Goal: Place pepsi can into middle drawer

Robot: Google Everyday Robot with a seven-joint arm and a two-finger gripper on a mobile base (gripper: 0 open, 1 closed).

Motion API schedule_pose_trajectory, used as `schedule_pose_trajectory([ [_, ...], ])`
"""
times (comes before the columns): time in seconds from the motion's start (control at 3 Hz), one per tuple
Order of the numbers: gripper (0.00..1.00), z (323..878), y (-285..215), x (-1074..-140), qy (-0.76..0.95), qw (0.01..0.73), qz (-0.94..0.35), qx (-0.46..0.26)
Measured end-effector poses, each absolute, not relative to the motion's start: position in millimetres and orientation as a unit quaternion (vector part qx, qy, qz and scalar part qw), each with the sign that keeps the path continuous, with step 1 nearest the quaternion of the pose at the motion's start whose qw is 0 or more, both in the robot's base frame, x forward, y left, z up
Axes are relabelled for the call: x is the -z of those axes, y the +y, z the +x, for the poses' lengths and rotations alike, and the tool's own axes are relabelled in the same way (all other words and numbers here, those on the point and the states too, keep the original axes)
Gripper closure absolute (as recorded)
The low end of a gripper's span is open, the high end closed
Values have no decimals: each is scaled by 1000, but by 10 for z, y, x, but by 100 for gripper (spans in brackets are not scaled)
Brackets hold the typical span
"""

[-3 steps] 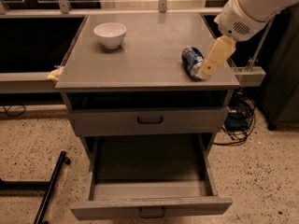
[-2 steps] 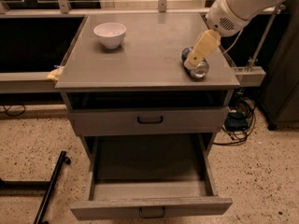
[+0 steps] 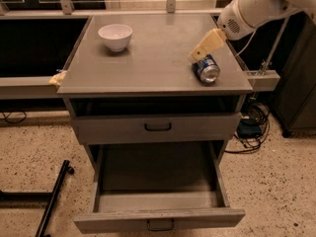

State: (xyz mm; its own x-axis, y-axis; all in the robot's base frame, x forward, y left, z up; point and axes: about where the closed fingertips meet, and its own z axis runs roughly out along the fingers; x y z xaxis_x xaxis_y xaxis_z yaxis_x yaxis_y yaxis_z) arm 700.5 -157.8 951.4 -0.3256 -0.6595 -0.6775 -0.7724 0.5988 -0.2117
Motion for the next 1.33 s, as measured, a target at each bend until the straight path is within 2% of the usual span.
schedule_pose_trajectory([
  [0.67, 0, 7130, -1806, -9253, 846, 379, -367, -76],
  [1.33, 0, 7267, -1751, -8872, 853, 361, -371, -72],
])
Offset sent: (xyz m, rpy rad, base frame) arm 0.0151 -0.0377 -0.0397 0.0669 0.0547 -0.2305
